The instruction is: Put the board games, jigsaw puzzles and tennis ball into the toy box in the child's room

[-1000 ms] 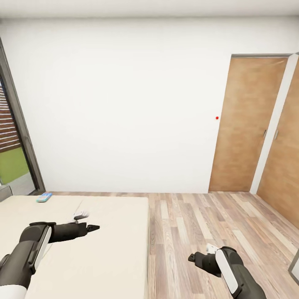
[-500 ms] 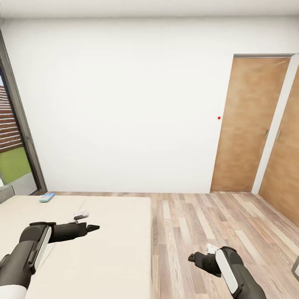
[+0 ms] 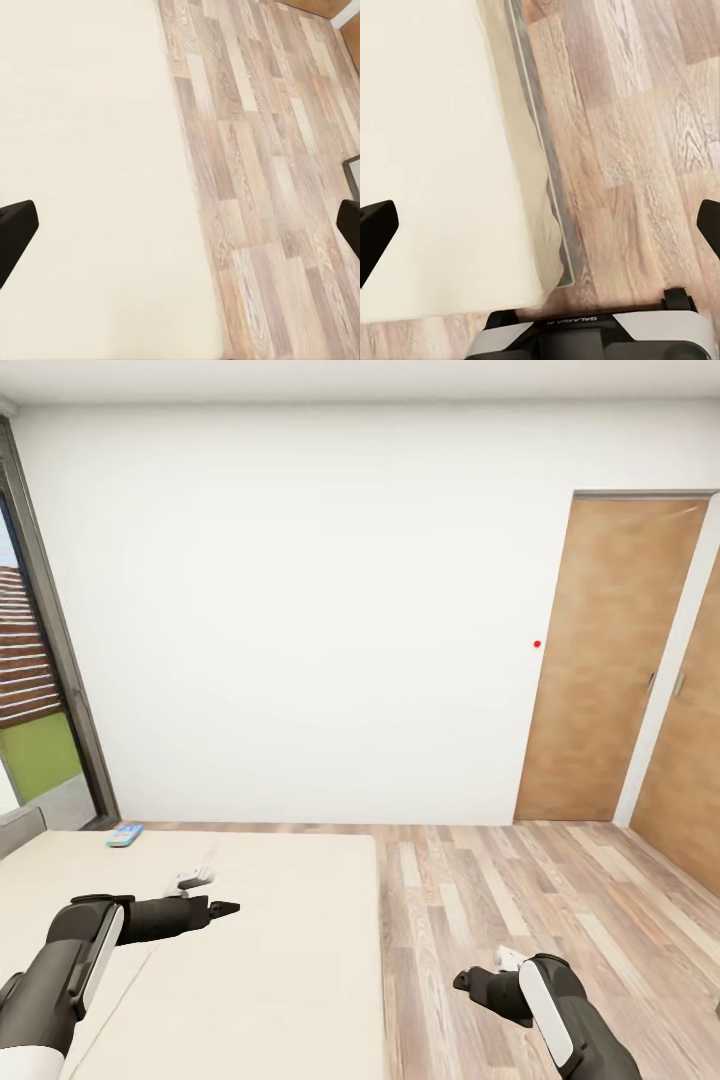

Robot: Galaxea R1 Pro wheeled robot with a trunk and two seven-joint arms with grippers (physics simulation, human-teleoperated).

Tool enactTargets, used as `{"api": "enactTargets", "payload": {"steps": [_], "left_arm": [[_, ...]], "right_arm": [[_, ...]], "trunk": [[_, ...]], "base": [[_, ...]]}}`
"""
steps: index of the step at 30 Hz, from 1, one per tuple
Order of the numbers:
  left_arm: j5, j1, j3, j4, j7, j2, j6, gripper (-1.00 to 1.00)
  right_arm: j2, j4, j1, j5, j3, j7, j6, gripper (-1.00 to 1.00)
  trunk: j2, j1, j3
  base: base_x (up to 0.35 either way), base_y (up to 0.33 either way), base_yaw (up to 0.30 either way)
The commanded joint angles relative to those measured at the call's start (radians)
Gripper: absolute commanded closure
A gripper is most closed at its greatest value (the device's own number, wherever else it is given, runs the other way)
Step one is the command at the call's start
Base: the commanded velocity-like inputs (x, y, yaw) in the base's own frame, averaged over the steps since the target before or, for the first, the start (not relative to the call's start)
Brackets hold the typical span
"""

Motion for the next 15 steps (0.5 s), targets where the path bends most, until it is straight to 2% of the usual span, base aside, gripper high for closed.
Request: {"api": "enactTargets", "payload": {"steps": [1,15], "left_arm": [[-0.008,0.000,0.002,0.000,-0.009,0.000,0.004,-1.00],[-0.008,0.000,0.002,0.000,-0.010,0.001,0.004,-1.00]], "right_arm": [[0.000,-0.001,0.000,-0.011,0.000,-0.010,0.004,-1.00],[0.000,0.000,0.000,-0.011,0.000,-0.010,0.003,-1.00]], "trunk": [[-0.001,0.000,-0.001],[-0.001,0.000,-0.001]], "base": [[0.000,0.268,0.000],[0.000,0.276,0.000]]}}
